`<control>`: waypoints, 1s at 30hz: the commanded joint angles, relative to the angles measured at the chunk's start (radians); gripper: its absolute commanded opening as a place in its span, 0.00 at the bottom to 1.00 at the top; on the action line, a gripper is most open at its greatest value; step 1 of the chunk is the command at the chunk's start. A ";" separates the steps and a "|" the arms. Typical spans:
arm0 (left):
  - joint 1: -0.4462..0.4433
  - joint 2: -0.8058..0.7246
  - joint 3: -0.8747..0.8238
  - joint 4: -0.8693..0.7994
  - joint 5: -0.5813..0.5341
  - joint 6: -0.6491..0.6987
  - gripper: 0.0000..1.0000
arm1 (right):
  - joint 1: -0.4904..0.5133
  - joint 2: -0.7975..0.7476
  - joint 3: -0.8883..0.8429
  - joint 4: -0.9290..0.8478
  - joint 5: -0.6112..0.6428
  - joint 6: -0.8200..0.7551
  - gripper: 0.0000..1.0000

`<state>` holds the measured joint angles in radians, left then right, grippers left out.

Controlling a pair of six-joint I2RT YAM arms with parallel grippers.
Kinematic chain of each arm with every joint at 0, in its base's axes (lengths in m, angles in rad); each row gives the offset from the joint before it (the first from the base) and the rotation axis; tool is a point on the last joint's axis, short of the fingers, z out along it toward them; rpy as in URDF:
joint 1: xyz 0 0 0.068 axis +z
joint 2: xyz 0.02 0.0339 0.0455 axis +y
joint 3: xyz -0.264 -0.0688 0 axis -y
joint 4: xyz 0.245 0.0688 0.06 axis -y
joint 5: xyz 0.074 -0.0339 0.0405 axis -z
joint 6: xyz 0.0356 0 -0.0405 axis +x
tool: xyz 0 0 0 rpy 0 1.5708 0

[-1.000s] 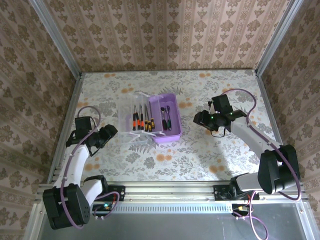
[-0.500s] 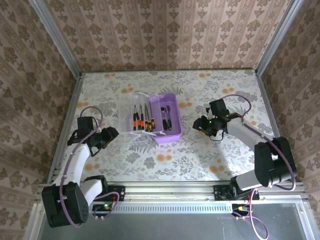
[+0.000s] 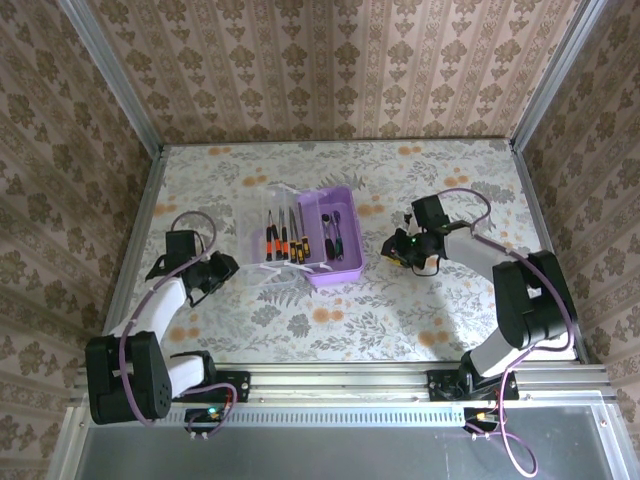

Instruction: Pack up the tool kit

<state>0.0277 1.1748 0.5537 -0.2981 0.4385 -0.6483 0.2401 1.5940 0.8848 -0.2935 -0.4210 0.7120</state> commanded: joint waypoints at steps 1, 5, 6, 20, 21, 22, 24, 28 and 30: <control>-0.003 0.040 -0.016 0.082 -0.011 -0.024 0.22 | -0.007 0.035 0.008 0.087 0.031 0.066 0.23; -0.018 0.086 0.014 0.073 0.017 -0.005 0.22 | 0.013 0.124 0.037 0.150 -0.029 0.110 0.23; -0.023 0.093 0.020 0.067 0.017 0.004 0.23 | 0.024 0.136 0.045 0.148 -0.031 0.111 0.23; -0.069 0.125 0.046 0.011 -0.072 0.052 0.02 | 0.088 0.165 0.035 0.194 -0.051 0.136 0.24; -0.072 0.120 0.055 -0.005 -0.080 0.059 0.00 | 0.094 0.171 0.038 0.194 -0.056 0.135 0.24; -0.076 0.112 0.066 -0.020 -0.087 0.064 0.00 | 0.099 0.178 0.041 0.193 -0.063 0.135 0.24; -0.088 0.089 0.091 -0.061 -0.109 0.078 0.00 | 0.113 0.192 0.048 0.195 -0.077 0.144 0.24; -0.112 0.028 0.151 -0.144 -0.147 0.108 0.00 | 0.146 0.196 0.051 0.219 -0.083 0.162 0.24; -0.122 0.005 0.186 -0.187 -0.163 0.127 0.00 | 0.163 0.203 0.060 0.224 -0.083 0.167 0.24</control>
<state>-0.0776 1.2285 0.6666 -0.3954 0.3054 -0.5312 0.3656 1.7821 0.9157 -0.1005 -0.4534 0.8600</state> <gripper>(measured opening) 0.064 0.241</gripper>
